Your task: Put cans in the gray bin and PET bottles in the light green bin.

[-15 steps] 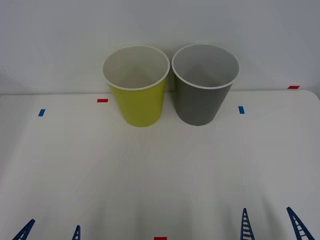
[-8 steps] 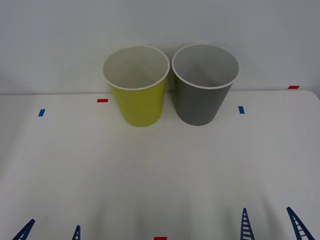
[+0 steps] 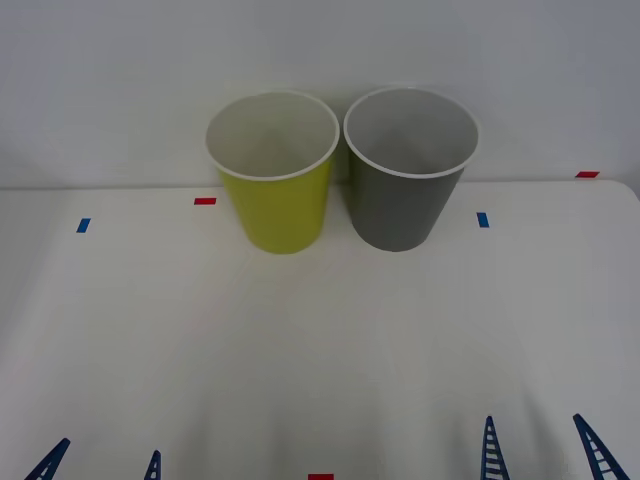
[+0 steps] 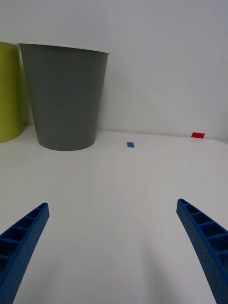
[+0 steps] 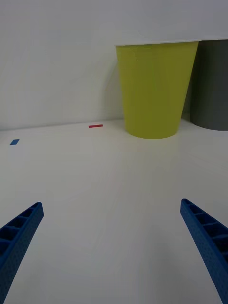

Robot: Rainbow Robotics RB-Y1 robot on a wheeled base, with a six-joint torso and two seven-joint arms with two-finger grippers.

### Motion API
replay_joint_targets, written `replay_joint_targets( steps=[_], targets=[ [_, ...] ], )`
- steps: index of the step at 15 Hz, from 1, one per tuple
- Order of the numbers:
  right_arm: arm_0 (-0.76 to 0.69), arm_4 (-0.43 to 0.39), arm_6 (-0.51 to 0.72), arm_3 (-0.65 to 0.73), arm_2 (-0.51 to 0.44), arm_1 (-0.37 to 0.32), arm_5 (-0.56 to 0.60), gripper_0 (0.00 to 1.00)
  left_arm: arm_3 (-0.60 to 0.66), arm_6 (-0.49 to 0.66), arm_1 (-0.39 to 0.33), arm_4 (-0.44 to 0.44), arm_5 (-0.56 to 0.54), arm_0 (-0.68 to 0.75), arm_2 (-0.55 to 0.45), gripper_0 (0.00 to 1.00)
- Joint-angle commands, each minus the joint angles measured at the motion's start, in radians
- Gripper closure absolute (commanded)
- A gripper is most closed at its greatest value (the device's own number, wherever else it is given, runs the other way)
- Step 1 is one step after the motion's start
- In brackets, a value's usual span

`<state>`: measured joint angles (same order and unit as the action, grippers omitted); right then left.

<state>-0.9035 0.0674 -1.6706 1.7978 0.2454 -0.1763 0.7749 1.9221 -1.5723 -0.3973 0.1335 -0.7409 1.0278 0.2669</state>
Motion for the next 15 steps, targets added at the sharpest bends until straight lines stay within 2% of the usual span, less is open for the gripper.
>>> replay_joint_targets(
  steps=[1,15],
  targets=[
    [0.000,0.000,0.000,0.000,0.000,0.000,0.000,0.07,0.000,0.000,0.000,0.000,0.000,0.000,0.000,0.00],
    [0.000,0.000,0.000,0.000,0.000,0.000,0.000,0.07,0.000,0.000,0.000,0.000,0.000,0.000,0.000,0.00]
  ],
)
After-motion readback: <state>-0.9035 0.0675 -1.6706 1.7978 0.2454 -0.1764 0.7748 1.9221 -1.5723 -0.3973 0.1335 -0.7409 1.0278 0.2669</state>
